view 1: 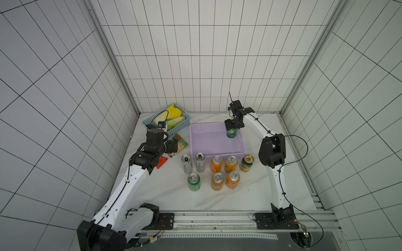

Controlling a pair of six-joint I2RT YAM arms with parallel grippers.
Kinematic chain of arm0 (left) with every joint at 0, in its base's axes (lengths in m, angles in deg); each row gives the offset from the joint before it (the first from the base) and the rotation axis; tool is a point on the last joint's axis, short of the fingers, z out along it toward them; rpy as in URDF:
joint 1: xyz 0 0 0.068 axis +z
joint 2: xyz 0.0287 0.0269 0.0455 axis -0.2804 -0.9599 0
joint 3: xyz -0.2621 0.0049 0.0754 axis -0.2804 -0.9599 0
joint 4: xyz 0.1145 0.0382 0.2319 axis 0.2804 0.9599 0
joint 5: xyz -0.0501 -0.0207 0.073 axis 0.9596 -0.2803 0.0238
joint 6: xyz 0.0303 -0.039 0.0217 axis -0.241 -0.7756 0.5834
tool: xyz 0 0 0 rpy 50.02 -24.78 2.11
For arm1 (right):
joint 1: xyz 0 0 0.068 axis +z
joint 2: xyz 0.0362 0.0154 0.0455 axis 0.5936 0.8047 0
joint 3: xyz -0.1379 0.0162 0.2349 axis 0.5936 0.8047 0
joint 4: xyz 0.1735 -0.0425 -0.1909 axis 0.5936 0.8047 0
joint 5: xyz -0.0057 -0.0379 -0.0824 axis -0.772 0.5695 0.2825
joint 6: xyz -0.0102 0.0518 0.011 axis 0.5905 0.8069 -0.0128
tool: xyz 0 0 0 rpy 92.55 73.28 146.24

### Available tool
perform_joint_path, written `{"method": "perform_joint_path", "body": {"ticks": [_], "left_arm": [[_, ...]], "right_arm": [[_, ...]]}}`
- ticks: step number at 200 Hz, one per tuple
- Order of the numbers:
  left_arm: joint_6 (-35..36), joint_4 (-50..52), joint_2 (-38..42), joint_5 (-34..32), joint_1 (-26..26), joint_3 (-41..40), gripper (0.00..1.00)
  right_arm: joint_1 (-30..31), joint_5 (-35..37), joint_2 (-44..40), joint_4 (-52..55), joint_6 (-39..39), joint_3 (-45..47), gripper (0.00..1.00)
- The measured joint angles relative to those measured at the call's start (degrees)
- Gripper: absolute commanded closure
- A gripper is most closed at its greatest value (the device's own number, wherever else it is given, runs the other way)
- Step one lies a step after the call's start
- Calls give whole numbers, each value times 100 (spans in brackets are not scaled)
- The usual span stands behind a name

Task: Take out the drinks from the basket
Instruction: Pick up the drink from the basket, then place the drink at the center of the board.

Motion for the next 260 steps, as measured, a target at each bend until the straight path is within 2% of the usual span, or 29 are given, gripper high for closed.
{"method": "perform_joint_path", "body": {"ticks": [92, 172, 260], "left_arm": [[0, 2, 2, 0, 0, 0, 2], [0, 2, 2, 0, 0, 0, 2], [0, 0, 4, 2, 0, 0, 2]], "right_arm": [[352, 164, -369, 219, -190, 59, 31], [732, 238, -1950, 323, -251, 748, 31], [1292, 503, -3764, 599, -201, 2358, 30]]}}
